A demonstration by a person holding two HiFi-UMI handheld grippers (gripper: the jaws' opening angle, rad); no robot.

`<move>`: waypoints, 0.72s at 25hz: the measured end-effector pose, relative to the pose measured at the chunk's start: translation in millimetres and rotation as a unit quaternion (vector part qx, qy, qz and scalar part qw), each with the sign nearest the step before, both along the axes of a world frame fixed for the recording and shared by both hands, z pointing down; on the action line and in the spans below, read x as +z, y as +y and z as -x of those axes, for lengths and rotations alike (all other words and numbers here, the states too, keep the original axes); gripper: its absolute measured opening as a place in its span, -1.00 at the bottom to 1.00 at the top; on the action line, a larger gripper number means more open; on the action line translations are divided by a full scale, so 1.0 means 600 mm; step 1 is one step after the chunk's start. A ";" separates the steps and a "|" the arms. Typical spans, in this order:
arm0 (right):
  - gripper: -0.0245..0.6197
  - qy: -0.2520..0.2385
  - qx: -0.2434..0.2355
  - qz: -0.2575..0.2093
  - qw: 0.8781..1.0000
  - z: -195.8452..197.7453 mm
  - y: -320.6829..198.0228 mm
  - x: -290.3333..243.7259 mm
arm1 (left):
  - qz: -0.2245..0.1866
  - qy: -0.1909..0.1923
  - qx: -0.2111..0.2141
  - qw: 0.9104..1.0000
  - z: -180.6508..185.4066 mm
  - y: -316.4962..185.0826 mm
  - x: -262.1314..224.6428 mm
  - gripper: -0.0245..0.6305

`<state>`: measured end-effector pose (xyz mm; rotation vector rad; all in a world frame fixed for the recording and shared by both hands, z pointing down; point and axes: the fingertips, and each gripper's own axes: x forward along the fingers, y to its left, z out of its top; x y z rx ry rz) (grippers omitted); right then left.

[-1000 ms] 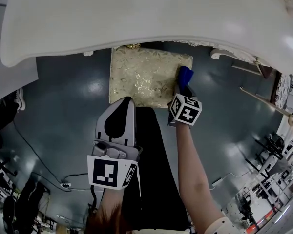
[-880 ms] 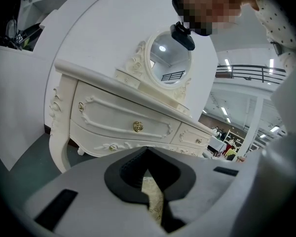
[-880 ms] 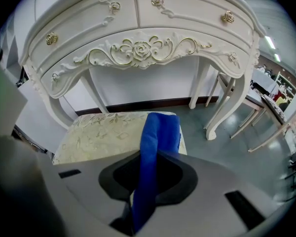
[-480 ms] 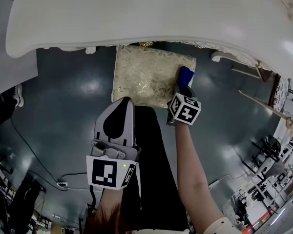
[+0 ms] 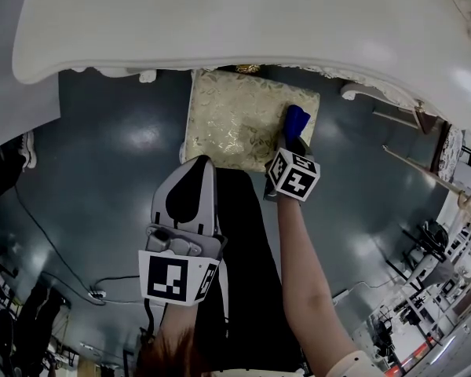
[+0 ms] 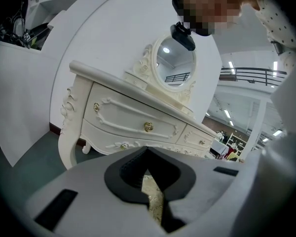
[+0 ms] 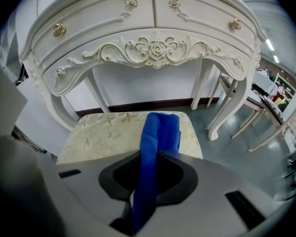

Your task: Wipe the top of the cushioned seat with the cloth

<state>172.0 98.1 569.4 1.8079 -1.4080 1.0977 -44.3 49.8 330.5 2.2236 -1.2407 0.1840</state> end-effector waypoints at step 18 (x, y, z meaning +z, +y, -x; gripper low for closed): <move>-0.73 0.003 0.008 -0.011 1.000 0.071 -0.015 -0.004 | 0.011 0.004 -0.009 1.000 0.032 -0.005 0.009 -0.93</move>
